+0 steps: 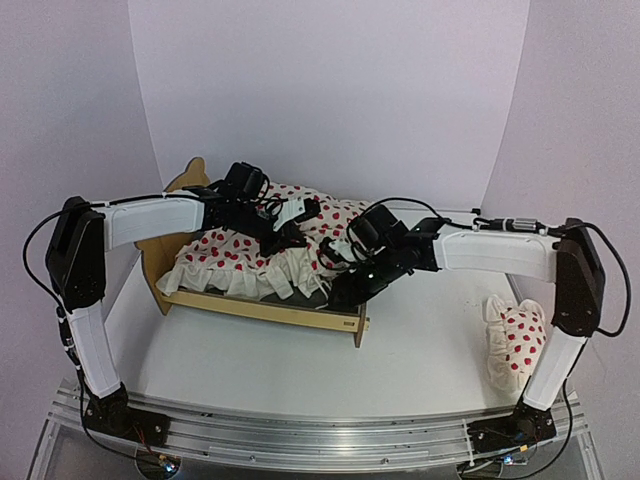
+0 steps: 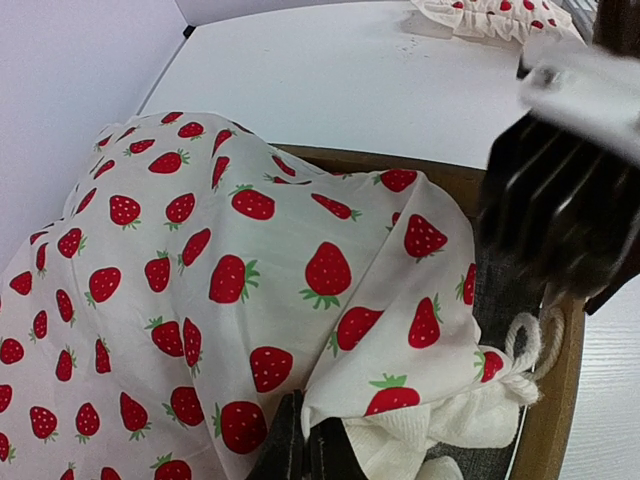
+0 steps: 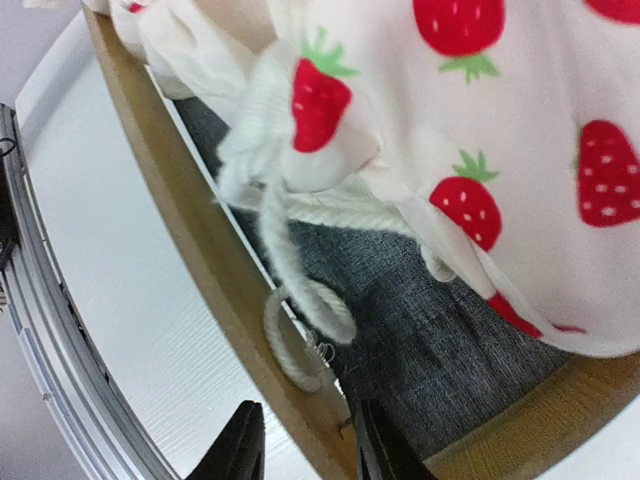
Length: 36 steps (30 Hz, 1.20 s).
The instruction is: Set up the pet bed
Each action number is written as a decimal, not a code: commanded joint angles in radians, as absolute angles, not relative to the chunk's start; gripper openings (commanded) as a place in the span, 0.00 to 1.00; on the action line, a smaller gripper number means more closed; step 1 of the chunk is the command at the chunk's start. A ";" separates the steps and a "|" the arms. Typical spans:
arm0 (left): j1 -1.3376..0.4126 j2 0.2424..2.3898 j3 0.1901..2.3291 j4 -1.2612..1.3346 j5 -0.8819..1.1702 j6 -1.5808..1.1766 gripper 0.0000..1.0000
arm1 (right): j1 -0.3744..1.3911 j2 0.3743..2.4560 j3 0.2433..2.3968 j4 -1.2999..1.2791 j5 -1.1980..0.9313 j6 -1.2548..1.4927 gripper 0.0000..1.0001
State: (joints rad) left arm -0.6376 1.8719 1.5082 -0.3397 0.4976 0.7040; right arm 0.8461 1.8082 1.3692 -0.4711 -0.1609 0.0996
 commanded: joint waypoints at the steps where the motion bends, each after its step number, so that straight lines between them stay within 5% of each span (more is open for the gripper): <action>1: -0.632 1.809 1.500 -0.323 0.518 0.688 0.00 | 0.844 1.715 1.359 -0.492 -0.140 0.068 0.26; 15: -0.634 1.801 1.461 -0.331 0.516 0.689 0.00 | 0.838 1.956 1.485 -0.509 -0.362 0.229 0.08; 21: -0.633 1.799 1.445 -0.324 0.513 0.696 0.00 | 0.839 2.039 1.560 -0.604 -0.304 0.218 0.00; 36: -0.634 1.795 1.425 -0.330 0.529 0.707 0.00 | 0.839 2.212 1.753 -1.048 -0.088 0.095 0.00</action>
State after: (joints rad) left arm -0.6376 1.8564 1.4336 -0.3398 0.5038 0.7056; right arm 0.8350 2.1663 1.7463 -0.8080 -0.1848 0.1349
